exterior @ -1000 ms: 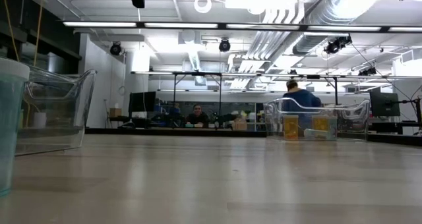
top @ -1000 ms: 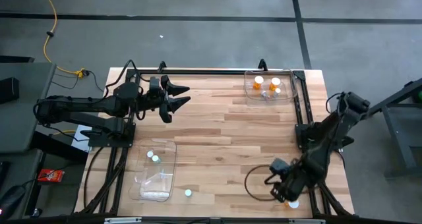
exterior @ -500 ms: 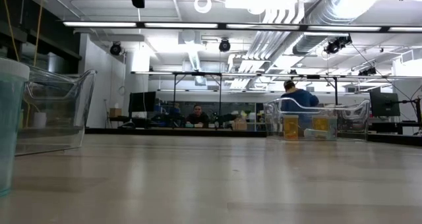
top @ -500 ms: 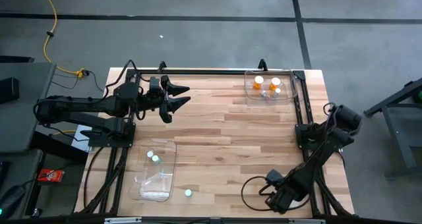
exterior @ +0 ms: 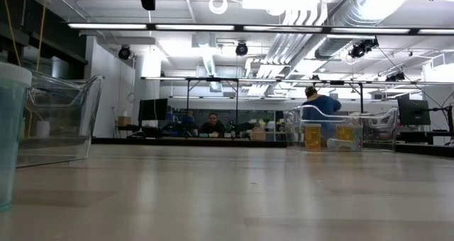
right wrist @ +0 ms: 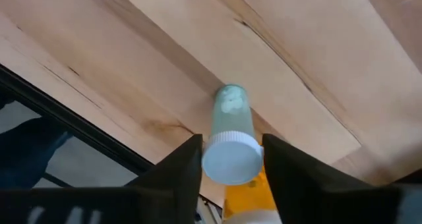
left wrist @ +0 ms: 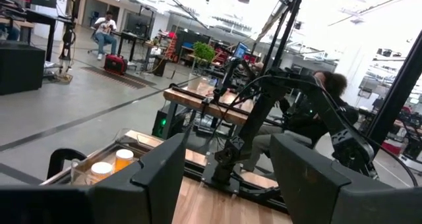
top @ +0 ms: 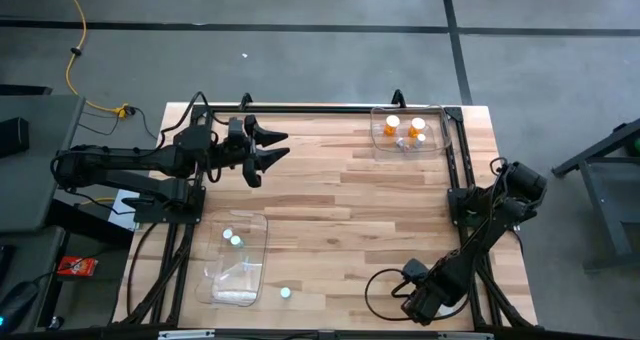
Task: Pick and place medicine bottles into bin by pill shape (circle, oval)
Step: Put the green tablet bottle into the bottom transparent bin
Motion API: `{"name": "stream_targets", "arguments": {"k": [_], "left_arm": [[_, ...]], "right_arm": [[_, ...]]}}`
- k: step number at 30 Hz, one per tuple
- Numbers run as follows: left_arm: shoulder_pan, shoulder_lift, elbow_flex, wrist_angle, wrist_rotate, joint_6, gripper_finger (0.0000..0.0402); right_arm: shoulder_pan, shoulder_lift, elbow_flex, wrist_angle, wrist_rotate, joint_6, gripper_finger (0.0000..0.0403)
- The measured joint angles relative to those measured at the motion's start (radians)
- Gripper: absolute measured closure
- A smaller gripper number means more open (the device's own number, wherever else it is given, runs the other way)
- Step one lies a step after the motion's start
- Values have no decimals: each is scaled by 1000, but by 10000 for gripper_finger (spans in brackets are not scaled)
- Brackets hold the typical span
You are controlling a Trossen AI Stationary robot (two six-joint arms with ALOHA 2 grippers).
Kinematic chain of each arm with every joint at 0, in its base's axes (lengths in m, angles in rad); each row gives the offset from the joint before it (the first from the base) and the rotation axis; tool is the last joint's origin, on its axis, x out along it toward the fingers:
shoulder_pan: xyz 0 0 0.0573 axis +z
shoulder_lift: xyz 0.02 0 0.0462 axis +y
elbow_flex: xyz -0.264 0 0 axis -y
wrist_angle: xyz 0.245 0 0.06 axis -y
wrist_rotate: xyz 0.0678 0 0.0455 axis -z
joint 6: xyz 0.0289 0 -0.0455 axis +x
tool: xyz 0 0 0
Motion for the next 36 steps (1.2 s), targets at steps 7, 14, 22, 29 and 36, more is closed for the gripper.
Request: {"name": "stream_targets", "arguments": {"k": [7, 14, 22, 29, 36], "left_arm": [[0, 0, 0, 0, 0, 0, 190], [0, 11, 1, 2, 0, 0, 190], [-49, 62, 2, 4, 23, 28, 189], [-122, 159, 86, -84, 27, 90, 165], [-121, 253, 165, -103, -2, 162, 114]], "right_arm": [[-24, -145, 29, -188, 165, -130, 312], [-222, -398, 36, -225, 569, -420, 312], [-598, -495, 36, 257, 559, -1147, 311], [-803, -461, 36, 618, 326, -1451, 311], [-854, -451, 36, 660, 209, -1504, 311]]}}
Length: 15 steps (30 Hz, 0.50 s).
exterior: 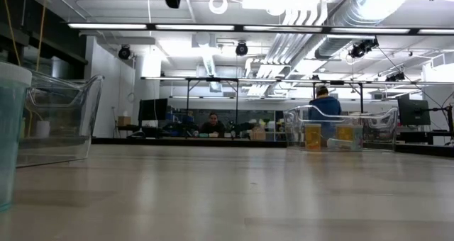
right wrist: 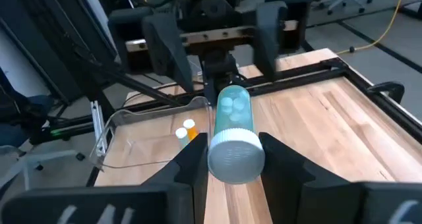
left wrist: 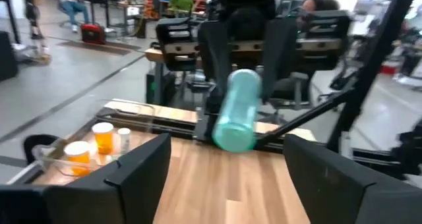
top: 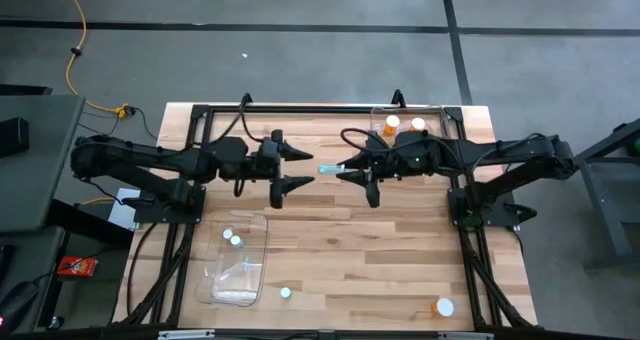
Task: Pick and place medicine bottles into bin by pill shape (circle, oval)
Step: Put the green tablet bottle into the bottom transparent bin
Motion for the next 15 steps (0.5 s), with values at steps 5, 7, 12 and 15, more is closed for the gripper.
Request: {"name": "stream_targets", "arguments": {"k": [5, 7, 12, 15], "left_arm": [[0, 69, 45, 4, 1, 53, 96], [0, 95, 57, 31, 10, 63, 95], [0, 128, 68, 133, 56, 75, 98], [0, 132, 68, 134, 58, 75, 110]], "right_arm": [[0, 0, 0, 26, -2, -17, 311], [0, -1, 0, 27, -2, -17, 311], [0, -1, 0, 25, -2, -17, 311], [0, -1, 0, 33, -2, -17, 311]]}}
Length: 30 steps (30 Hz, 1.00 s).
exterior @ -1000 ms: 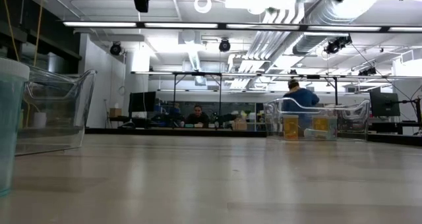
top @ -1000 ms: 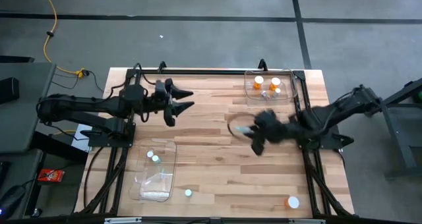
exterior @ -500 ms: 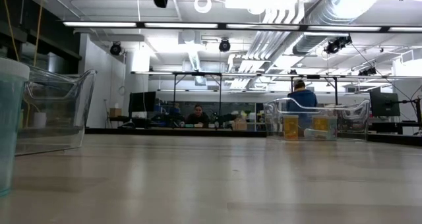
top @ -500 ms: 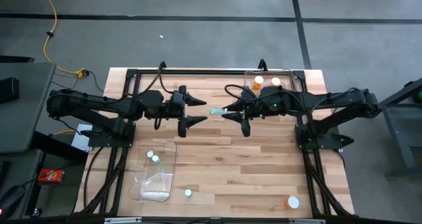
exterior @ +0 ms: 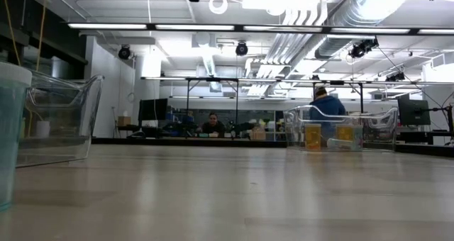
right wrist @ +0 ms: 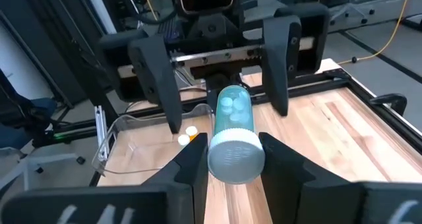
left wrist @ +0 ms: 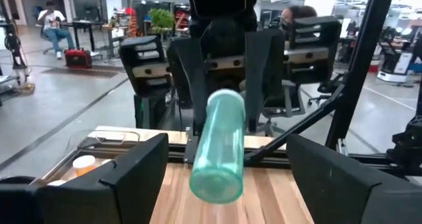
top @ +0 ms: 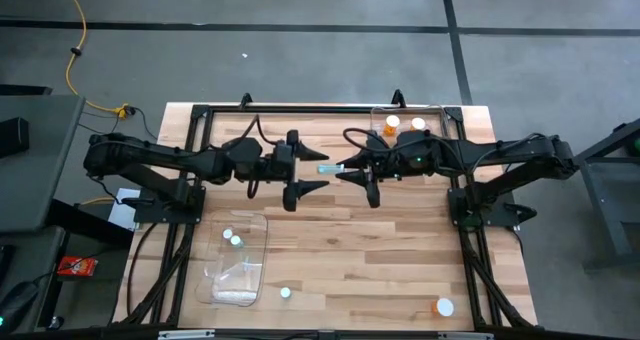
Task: Pick and place medicine bottles into bin by pill shape (circle, oval)
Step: Put the green tablet bottle into the bottom transparent bin
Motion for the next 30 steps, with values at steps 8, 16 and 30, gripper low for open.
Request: {"name": "stream_targets", "arguments": {"k": [8, 16, 30], "left_arm": [[0, 0, 0, 13, -1, 0, 170], [0, 0, 0, 32, -3, 0, 231], [0, 0, -1, 31, -2, 0, 310]], "right_arm": [[0, 0, 0, 39, 0, -1, 311], [0, 0, 0, 38, 0, -1, 311], [0, 0, 0, 38, -4, 1, 287]]}}
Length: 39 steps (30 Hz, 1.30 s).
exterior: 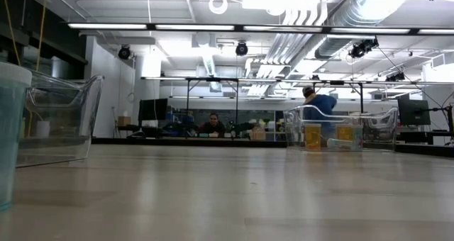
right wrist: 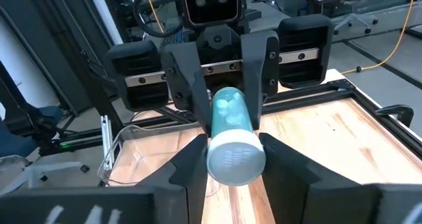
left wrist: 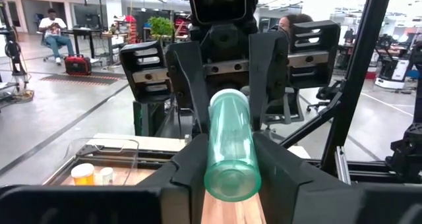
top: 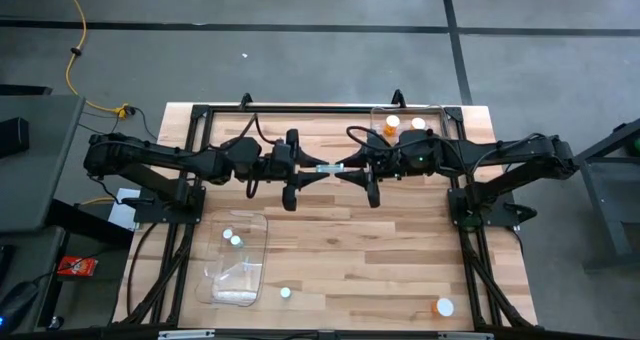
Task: Pick and place medicine bottles into bin by pill shape (circle, oval)
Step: Put the green tablet bottle into the bottom transparent bin
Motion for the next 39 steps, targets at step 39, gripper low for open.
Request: {"name": "stream_targets", "arguments": {"k": [39], "left_arm": [[102, -499, -299, -152, -27, -150, 310]], "right_arm": [[-84, -353, -328, 74, 129, 3, 190]]}}
